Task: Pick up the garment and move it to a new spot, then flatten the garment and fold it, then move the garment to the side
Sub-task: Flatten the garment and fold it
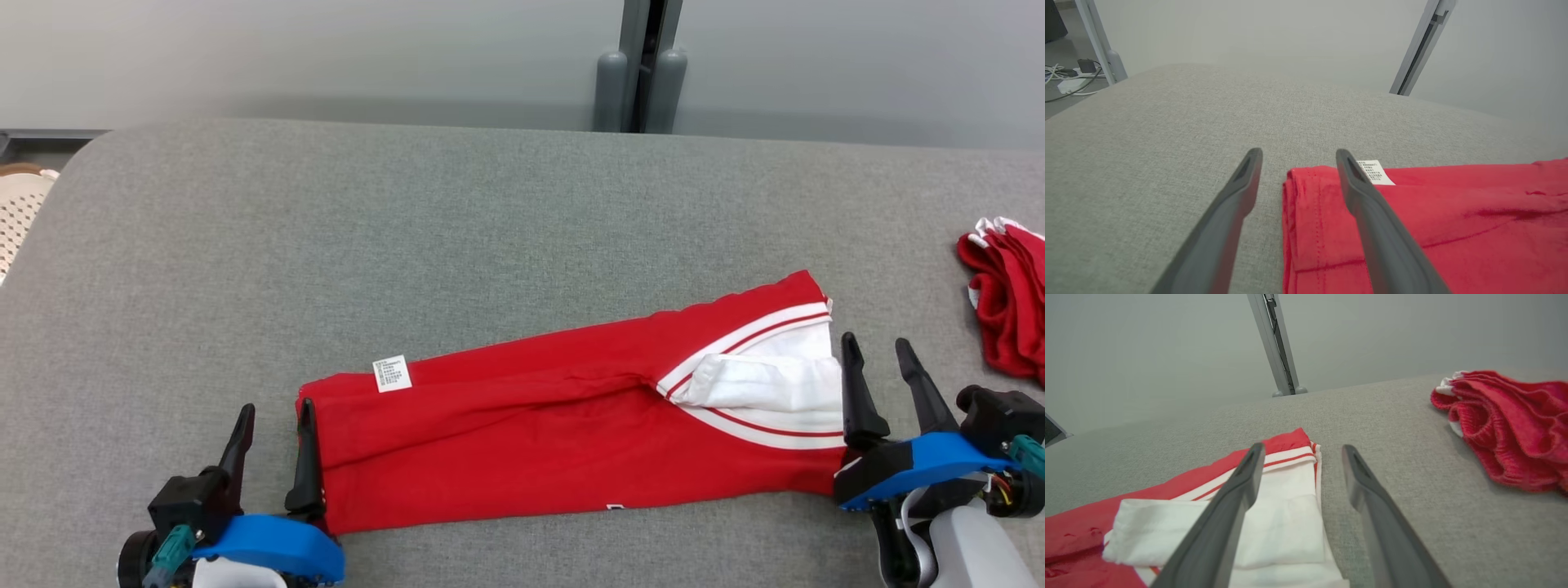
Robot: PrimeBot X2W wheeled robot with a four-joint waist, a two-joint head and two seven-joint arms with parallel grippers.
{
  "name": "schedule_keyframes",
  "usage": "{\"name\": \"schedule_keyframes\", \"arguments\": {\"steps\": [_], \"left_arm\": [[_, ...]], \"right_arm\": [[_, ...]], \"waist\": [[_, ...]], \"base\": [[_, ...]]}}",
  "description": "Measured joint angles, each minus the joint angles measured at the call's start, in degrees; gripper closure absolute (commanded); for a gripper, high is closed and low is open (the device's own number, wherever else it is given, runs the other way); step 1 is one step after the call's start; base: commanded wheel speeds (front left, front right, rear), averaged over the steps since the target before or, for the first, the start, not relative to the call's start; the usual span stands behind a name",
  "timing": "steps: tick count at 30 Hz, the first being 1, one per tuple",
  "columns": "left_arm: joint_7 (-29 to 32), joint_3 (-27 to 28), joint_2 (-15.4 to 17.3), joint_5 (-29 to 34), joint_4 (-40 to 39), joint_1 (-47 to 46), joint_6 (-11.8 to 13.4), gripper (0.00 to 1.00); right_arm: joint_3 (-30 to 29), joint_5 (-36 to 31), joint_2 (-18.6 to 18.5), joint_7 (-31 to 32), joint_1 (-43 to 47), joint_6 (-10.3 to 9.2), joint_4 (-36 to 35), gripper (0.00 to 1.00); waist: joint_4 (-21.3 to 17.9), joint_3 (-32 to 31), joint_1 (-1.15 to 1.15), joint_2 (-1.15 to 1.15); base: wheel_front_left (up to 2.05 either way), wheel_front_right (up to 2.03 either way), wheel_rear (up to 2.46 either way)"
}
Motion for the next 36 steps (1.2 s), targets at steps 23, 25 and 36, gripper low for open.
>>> {"name": "schedule_keyframes", "arguments": {"steps": [23,25,36], "left_arm": [[0.0,-3.65,-0.58,0.44,-1.19,0.32,-0.02,0.0],[0.0,-3.61,-0.57,0.38,-1.15,0.16,-0.02,0.0],[0.0,-2.82,-0.58,0.23,-1.23,1.07,-0.05,0.0]], "right_arm": [[-4.21,-9.67,1.78,3.16,-10.16,0.0,22.56,0.0],[-4.25,-8.23,1.76,3.23,-10.94,-0.02,24.35,0.54],[-9.39,-5.58,0.46,-0.16,-9.62,0.15,23.3,1.0]], "waist": [[3.21,2.51,0.01,0.0],[3.61,2.78,0.01,0.0],[0.38,1.95,0.01,0.0]], "base": [[0.0,0.0,0.0],[0.0,0.0,0.0],[0.0,0.0,0.0]]}}
